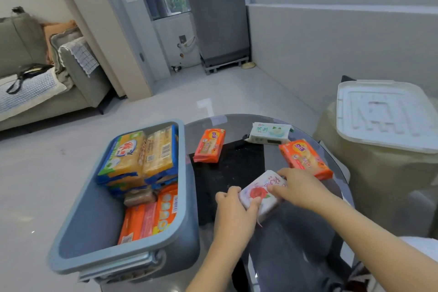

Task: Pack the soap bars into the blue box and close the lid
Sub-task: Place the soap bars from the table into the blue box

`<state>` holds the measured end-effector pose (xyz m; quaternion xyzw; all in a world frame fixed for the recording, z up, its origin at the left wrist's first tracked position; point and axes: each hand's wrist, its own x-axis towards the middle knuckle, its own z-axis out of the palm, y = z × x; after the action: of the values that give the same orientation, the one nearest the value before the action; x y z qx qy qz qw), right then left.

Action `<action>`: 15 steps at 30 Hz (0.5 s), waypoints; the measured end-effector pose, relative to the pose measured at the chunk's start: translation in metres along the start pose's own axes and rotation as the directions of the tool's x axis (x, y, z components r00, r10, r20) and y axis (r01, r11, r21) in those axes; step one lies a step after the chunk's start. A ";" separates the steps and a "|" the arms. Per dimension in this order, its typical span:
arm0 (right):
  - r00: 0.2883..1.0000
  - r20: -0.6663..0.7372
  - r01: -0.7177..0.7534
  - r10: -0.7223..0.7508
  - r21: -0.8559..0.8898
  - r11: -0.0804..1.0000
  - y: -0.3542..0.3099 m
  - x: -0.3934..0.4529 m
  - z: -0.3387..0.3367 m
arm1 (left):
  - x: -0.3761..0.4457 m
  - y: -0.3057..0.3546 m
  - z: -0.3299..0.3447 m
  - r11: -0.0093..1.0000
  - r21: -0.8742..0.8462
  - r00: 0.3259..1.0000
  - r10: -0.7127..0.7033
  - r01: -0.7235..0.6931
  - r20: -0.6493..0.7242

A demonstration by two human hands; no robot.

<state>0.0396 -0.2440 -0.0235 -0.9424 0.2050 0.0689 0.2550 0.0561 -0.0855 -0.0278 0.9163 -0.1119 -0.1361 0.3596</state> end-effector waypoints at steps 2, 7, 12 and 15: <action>1.000 0.005 -0.014 0.014 0.039 0.999 -0.001 0.002 0.001 | 0.002 -0.002 0.004 0.994 -0.101 0.999 -0.037 0.035 -0.012; 0.997 -0.065 -0.035 0.047 0.174 0.984 -0.001 0.004 0.004 | 0.008 0.000 0.012 0.952 -0.303 0.993 -0.080 0.051 -0.084; 0.980 -0.190 0.022 0.064 0.421 0.907 0.002 0.013 -0.013 | 0.031 0.019 0.014 0.867 -0.495 0.969 -0.075 -0.052 -0.233; 0.949 -0.296 0.076 0.111 0.554 0.829 -0.002 0.027 -0.031 | 0.055 0.045 0.012 0.748 -0.654 0.962 -0.079 -0.117 -0.263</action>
<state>0.0657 -0.2679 -0.0030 -0.8232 0.2628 -0.1431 0.4825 0.0992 -0.1420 -0.0145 0.7371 -0.0149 -0.0351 0.6747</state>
